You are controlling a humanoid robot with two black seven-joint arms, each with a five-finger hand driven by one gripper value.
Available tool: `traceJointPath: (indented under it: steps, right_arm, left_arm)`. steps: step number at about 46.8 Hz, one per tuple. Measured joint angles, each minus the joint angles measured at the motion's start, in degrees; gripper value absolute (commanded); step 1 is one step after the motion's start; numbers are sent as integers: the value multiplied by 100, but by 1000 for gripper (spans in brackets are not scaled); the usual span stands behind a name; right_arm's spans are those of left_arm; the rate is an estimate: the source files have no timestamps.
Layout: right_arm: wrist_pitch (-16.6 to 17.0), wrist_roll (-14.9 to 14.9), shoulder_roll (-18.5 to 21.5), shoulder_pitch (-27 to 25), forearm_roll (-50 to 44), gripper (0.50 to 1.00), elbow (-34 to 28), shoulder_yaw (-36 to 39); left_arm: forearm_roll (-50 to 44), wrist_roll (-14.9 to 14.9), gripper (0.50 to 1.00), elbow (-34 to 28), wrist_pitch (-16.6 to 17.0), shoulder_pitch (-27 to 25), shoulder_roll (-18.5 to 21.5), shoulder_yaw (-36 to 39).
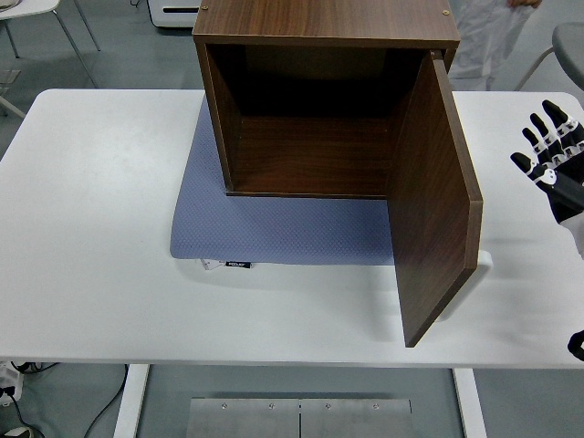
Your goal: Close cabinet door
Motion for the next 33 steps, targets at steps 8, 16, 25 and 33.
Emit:
traceJointPath:
  steps: [8, 16, 25, 33]
  right_arm:
    - [0, 0, -13, 0, 0, 1000, -4, 0]
    - [0, 0, -77, 7, 0, 1000, -7, 5]
    - [6, 0, -114, 17, 0, 1000, -7, 5]
    - [9, 0, -116, 10, 0, 1000, -5, 10]
  left_arm:
    - [0, 0, 1000, 0, 0, 0, 0, 0]
    - [-3, 0, 1000, 0, 0, -9, 0, 0]
    - [-10, 0, 1000, 4, 0, 29, 0, 0]
    - [-12, 0, 1000, 3, 0, 35, 0, 0]
